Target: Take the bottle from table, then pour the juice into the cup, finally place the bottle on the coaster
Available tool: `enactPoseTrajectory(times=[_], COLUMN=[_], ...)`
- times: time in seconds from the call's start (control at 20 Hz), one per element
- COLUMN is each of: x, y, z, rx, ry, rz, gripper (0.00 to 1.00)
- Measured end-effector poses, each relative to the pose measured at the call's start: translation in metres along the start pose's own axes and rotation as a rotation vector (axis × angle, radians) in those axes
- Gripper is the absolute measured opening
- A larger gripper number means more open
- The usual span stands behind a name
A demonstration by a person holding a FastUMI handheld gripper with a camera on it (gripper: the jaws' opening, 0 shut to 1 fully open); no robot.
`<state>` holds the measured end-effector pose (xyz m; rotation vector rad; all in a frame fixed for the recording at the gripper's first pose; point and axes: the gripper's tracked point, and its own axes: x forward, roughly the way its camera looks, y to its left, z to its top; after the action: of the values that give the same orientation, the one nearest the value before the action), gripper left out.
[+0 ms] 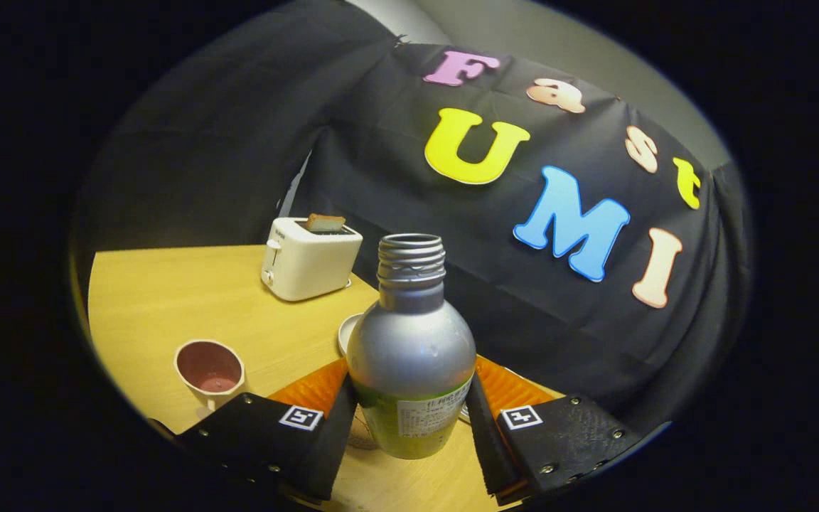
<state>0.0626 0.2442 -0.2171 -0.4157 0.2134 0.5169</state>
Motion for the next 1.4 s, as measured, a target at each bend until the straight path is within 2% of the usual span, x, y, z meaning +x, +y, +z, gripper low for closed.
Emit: enactPoseTrajectory(times=[0.15, 0.85, 1.1, 1.4], x=[0.003, 0.032, 0.055, 0.079], y=[-0.008, -0.019, -0.021, -0.004], z=[-0.005, -0.018, -0.042, -0.066], rx=[0.132, 0.421, 0.466, 0.454], ry=[0.005, -0.023, 0.004, 0.023], rz=[0.022, 0.096, 0.088, 0.099], gripper=[0.76, 0.76, 0.76, 0.76])
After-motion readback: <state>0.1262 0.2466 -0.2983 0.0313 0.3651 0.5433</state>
